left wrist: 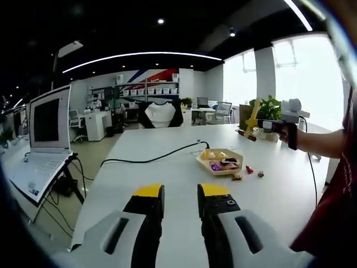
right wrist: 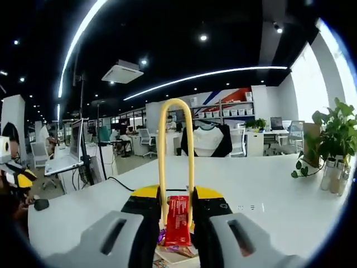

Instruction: Place the target food into the container with the food tongs after gripping and lifting it, then release it inside without dropping or visibly crushing the food.

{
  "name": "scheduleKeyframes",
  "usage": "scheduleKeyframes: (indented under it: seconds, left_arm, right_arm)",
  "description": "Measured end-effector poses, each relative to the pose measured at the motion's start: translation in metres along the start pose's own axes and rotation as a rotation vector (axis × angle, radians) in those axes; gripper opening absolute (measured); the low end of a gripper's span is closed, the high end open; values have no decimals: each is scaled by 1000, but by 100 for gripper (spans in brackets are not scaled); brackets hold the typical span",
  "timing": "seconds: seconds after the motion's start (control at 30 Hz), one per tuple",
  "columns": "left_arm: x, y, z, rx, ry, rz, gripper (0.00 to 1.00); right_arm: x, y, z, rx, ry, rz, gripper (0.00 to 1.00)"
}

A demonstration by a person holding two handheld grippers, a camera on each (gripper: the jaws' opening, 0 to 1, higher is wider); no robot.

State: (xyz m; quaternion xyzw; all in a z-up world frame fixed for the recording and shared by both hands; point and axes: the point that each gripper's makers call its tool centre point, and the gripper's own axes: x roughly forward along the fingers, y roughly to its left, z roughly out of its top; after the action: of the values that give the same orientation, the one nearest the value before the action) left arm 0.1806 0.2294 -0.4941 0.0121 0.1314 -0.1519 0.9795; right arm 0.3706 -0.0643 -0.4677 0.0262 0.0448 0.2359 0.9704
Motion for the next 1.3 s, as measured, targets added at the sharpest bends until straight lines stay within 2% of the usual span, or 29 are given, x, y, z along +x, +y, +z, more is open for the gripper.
scheduleKeyframes:
  seconds: [0.43,0.67,0.73,0.8,1.07,1.3]
  left_arm:
    - [-3,0,-3,17,23,24,25]
    - [-7,3,-7,18,36,36,25]
    - [-7,3,-8,17,38,37,25]
    - [-7,3,-8,17,39,36,25]
    - [1,-5,-4,25,33,4,25]
    - [10,-13,-1,25,20,-36,25]
  right_arm:
    - [41,9,-4,2,8,18,17]
    - [51,6,-10,4,15,15,20]
    - [53,12,-7,33,-7,64,23]
    - [53,11,-5,-18,-7,64,24]
    - [36,11,3,-30,0,71,24]
    - [3,-4,13,-13,-5,46,24]
